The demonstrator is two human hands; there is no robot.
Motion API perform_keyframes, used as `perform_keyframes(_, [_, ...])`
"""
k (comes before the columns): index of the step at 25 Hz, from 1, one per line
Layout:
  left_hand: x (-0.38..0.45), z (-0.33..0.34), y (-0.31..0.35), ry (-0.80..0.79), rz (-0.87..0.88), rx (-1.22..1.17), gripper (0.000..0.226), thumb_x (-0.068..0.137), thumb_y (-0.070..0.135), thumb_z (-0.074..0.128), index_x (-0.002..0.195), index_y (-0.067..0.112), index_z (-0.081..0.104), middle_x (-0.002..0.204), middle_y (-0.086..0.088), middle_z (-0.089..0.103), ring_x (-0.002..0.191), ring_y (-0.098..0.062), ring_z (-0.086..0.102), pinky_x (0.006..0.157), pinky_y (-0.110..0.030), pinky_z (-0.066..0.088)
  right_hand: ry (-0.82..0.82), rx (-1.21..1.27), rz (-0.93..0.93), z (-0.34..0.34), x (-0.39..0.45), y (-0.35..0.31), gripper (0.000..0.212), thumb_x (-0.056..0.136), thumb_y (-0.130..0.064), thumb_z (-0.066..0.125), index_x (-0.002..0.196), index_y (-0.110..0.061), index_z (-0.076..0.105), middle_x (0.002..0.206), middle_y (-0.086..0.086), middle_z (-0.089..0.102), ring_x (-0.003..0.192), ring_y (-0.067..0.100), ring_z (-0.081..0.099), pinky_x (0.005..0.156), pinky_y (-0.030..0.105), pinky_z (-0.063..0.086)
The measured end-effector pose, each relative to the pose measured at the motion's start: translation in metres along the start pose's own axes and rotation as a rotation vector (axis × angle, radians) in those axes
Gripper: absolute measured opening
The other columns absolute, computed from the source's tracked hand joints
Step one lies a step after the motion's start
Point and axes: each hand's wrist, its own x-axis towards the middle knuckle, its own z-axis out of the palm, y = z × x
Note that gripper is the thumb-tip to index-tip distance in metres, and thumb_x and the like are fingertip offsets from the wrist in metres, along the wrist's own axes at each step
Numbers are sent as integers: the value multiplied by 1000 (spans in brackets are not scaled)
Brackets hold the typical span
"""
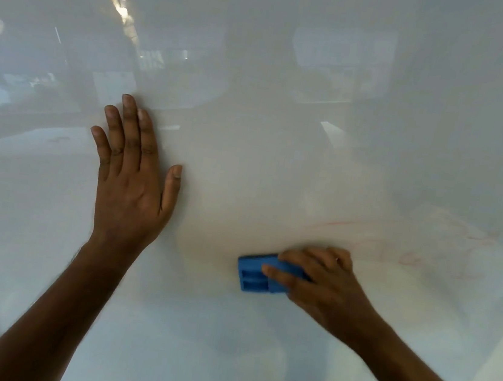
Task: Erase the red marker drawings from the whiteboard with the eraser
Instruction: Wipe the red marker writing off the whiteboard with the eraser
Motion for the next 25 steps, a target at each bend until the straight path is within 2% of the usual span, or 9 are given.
perform_keyframes(3, [2, 1, 8, -1, 9, -15, 73, 116, 32, 36, 168, -11, 8, 176, -35, 4, 164, -53, 1, 135, -61, 0, 127, 26, 169, -19, 60, 10, 57, 89, -31, 74, 143, -40, 59, 133, -8, 63, 116, 21, 55, 97, 39, 32])
perform_keyframes(5, [3, 2, 10, 4, 19, -18, 72, 116, 31, 36, 168, -10, 9, 176, -35, 4, 164, -53, 2, 135, -60, -1, 190, 67, 213, -19, 88, 2, 56, 87, -30, 75, 140, -39, 62, 131, -8, 64, 115, 21, 56, 97, 41, 34])
perform_keyframes(7, [3, 3, 9, -1, 25, -15, 72, 116, 33, 35, 168, -10, 9, 176, -35, 5, 164, -53, 2, 135, -60, -1, 156, 56, 138, -11, 84, -8, 55, 91, -29, 72, 143, -40, 59, 133, -8, 63, 115, 22, 57, 96, 42, 36])
perform_keyframes(10, [3, 4, 9, 4, 23, -4, 73, 116, 35, 32, 168, -10, 8, 176, -35, 5, 164, -53, 3, 135, -59, -2, 45, 30, -24, 10, 26, -15, 48, 101, -24, 63, 146, -40, 56, 136, -7, 62, 118, 21, 58, 97, 41, 36])
perform_keyframes(14, [1, 4, 14, 18, -2, -12, 71, 116, 35, 30, 169, -6, 5, 178, -30, 3, 165, -49, 0, 135, -55, -6, -58, -11, -123, 19, -41, -3, 61, 94, -23, 75, 148, -41, 51, 138, -9, 60, 123, 20, 53, 102, 39, 35])
perform_keyframes(17, [3, 5, 22, 17, 14, -26, 70, 117, 32, 32, 169, -7, 6, 178, -29, 3, 165, -50, 0, 136, -57, -4, 8, -14, -23, -9, -25, 30, 63, 91, -25, 75, 147, -41, 53, 137, -8, 63, 119, 21, 55, 96, 43, 37])
perform_keyframes(21, [14, 9, 42, 29, 33, -36, 71, 116, 32, 33, 169, -8, 7, 178, -31, 4, 166, -40, -7, 136, -58, -3, 142, -24, 164, -46, 38, 58, 61, 89, -31, 75, 144, -41, 53, 133, -9, 63, 114, 23, 57, 96, 44, 34])
perform_keyframes(23, [19, 9, 47, 31, 48, -33, 71, 116, 31, 34, 169, -8, 7, 177, -31, 5, 165, -38, -8, 136, -57, -3, 192, -16, 197, -48, 53, 55, 59, 90, -30, 75, 144, -39, 54, 132, -8, 64, 115, 23, 58, 97, 43, 33])
perform_keyframes(25, [20, 9, 48, 32, 54, -26, 71, 116, 31, 34, 169, -8, 8, 177, -31, 5, 166, -39, -8, 136, -56, -4, 168, -23, 160, -39, 44, 47, 59, 91, -28, 73, 146, -41, 53, 135, -8, 62, 116, 23, 58, 97, 45, 36])
